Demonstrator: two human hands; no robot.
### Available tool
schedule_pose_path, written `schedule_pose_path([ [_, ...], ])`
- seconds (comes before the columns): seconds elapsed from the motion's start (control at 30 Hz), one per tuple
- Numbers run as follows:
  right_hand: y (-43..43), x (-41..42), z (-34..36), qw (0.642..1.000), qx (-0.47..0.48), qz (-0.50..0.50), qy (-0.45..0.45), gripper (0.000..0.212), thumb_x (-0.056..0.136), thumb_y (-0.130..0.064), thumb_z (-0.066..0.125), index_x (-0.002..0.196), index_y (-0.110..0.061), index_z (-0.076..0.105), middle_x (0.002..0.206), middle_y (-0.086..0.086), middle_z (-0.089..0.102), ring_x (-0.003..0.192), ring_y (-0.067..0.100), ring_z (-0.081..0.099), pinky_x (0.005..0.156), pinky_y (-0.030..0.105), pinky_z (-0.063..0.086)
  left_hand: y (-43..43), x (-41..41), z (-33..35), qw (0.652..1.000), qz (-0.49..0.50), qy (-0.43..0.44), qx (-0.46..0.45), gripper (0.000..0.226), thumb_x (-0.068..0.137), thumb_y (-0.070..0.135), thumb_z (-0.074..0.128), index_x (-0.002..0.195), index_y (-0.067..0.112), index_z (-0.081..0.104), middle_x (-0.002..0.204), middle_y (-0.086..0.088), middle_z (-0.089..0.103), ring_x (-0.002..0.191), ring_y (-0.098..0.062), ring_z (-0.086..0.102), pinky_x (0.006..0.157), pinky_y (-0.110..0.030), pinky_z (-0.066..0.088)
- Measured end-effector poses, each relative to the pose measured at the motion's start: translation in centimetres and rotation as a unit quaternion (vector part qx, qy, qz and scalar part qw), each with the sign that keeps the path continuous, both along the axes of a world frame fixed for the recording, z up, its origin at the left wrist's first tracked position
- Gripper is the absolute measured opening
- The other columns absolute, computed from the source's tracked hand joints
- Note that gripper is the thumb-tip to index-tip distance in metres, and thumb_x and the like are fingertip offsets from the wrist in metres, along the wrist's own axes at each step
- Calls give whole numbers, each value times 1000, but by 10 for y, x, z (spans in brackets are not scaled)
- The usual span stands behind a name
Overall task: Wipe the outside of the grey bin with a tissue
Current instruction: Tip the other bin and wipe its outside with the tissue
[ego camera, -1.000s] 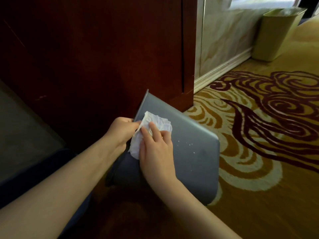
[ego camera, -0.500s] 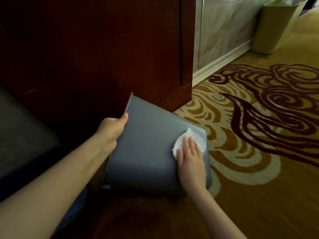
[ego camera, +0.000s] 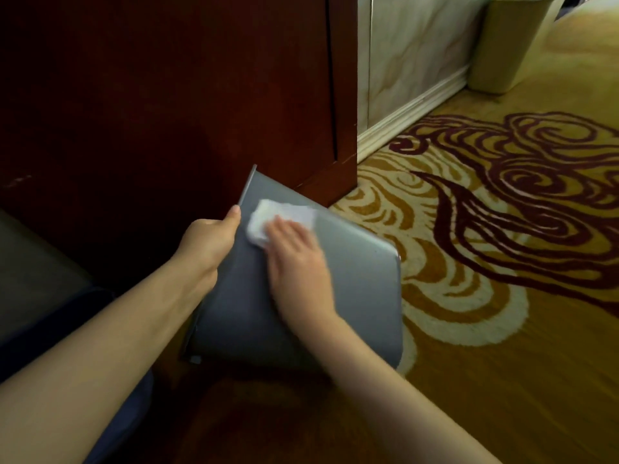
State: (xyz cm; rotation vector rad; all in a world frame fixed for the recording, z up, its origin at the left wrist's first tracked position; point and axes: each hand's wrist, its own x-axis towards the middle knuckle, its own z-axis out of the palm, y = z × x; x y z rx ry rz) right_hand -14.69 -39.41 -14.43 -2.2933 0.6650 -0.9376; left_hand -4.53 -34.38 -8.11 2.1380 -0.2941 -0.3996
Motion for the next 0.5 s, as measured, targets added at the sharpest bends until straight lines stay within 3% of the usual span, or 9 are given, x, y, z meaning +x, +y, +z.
schedule_pose_path([
  [0.07,3,11,-7,999,-18,35,31,47,97,-23,43,141,-9,38,150,9,36,141,23,26,116,37,20,0,-4,-2,995,-1,-86,51,52,92,40,44,93,-7,66,94,-21,67,93,-36,62,80,-34,47],
  [0.13,-16,1,-22,999,-1,16,47,51,97,-30,41,144,-11,32,153,7,30,143,19,20,117,31,10,3,-8,-3,987,-10,-142,75,56,94,41,40,82,-8,65,75,-16,63,76,-34,59,68,-39,45],
  [0.27,-77,-50,-67,970,199,-107,89,51,100,-34,31,147,-17,21,157,2,18,144,12,11,111,25,1,4,-11,-4,993,-13,-108,54,52,93,43,39,85,-1,66,83,-17,62,76,-31,60,76,-48,52],
  [0.33,-89,-76,-88,946,284,-135,78,51,100,-38,25,148,-20,19,158,-1,15,144,11,11,111,26,4,1,-10,-2,996,-8,-79,38,43,93,42,41,84,6,63,89,-18,63,84,-33,62,85,-52,50],
  [0.4,-84,-90,-103,939,311,-139,53,52,100,-41,21,147,-20,22,157,-4,17,143,14,17,114,31,9,0,-9,-1,998,-3,-57,33,45,93,40,42,87,2,65,100,-21,68,93,-37,64,90,-52,50],
  [0.47,-78,-95,-111,934,325,-147,15,50,100,-40,24,143,-19,35,152,0,33,137,21,34,114,43,25,1,-9,2,998,-6,-45,32,44,93,40,42,88,2,65,108,-26,67,98,-39,63,92,-52,50],
  [0.5,-77,-97,-109,930,333,-155,-6,46,100,-38,28,139,-18,42,142,5,48,128,24,46,106,46,37,2,-10,3,999,-8,-41,31,44,93,40,42,89,2,65,108,-26,67,98,-39,63,92,-52,49],
])
